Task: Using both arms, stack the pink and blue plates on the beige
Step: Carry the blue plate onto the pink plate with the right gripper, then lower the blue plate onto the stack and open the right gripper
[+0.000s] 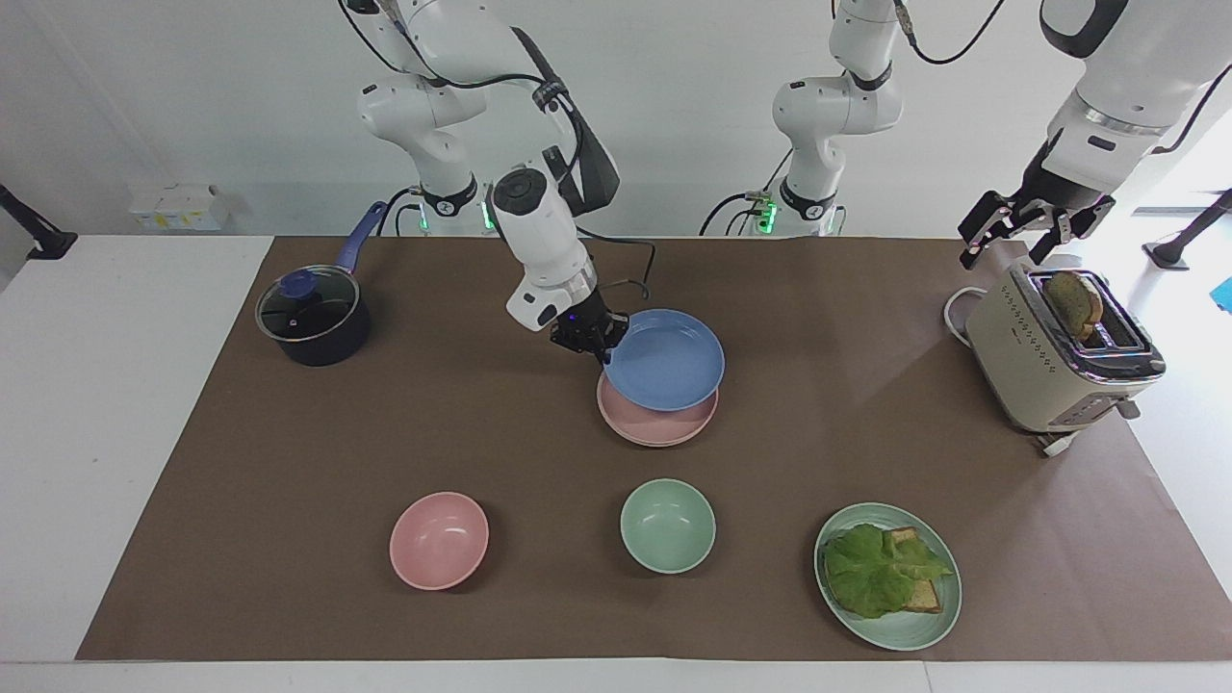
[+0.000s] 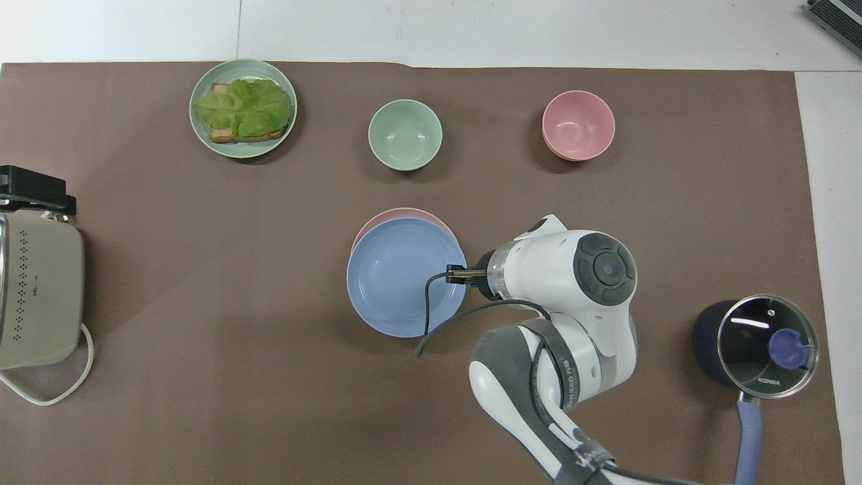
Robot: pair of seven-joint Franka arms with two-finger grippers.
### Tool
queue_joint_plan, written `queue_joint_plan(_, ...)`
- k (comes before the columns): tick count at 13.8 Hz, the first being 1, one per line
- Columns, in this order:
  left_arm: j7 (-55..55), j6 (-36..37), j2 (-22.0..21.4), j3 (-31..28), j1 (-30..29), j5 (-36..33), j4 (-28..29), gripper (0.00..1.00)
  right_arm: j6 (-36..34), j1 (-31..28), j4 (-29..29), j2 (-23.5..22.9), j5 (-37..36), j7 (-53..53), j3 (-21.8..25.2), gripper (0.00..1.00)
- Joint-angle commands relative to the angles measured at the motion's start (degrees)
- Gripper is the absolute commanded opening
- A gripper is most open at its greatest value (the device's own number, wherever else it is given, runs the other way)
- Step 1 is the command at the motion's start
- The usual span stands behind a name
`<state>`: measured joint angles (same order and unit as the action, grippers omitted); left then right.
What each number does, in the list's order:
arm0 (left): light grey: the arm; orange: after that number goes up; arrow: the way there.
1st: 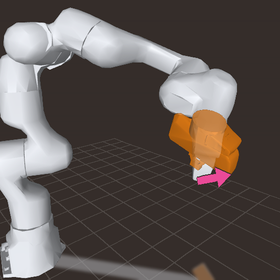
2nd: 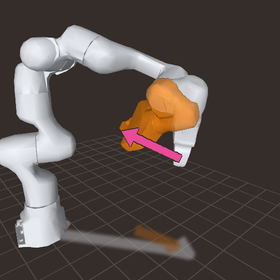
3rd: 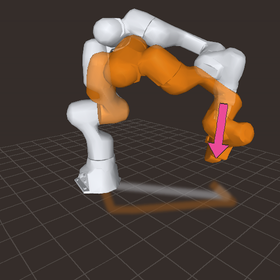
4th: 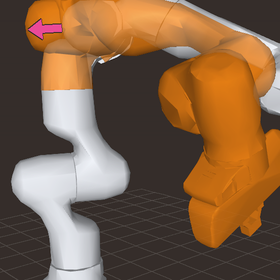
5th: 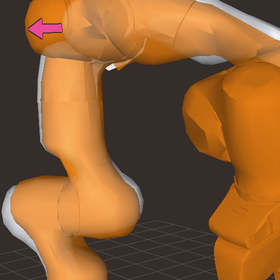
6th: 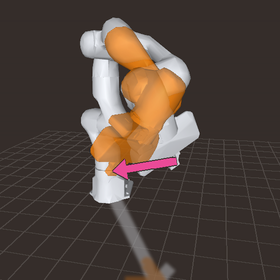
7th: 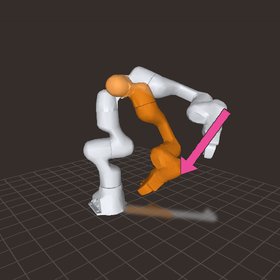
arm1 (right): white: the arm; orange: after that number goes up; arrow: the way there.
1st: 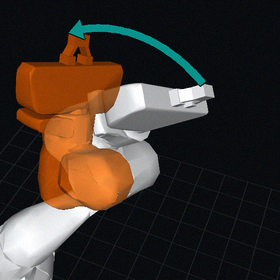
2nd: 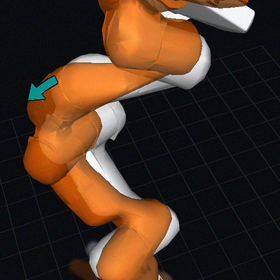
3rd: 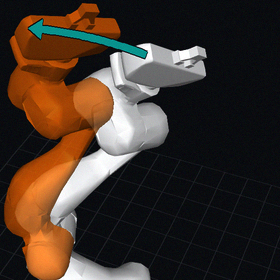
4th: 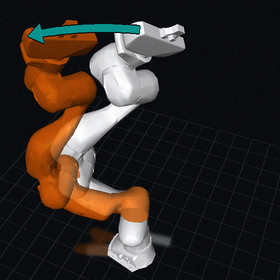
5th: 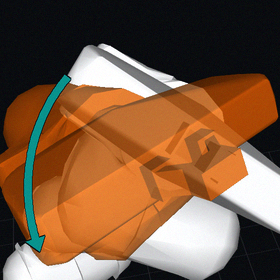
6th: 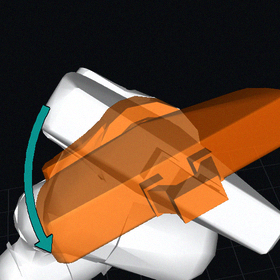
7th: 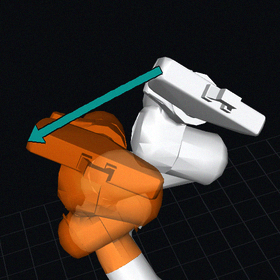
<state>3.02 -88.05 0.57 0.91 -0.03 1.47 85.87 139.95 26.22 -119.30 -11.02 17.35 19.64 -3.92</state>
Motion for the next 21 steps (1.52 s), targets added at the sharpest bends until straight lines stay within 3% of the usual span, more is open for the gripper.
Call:
queue_joint_plan(1,-0.12,0.60,-0.83,-0.73,0.82,-0.77,0.53,1.00,1.28,1.45,1.96,-2.42,-2.06,1.54,0.23,0.00)
queue_joint_plan(21,-0.12,0.60,-0.83,-0.73,0.82,-0.77,0.53,1.00,2.43,-0.12,3.55,-3.83,-7.95,1.63,0.76,0.00)
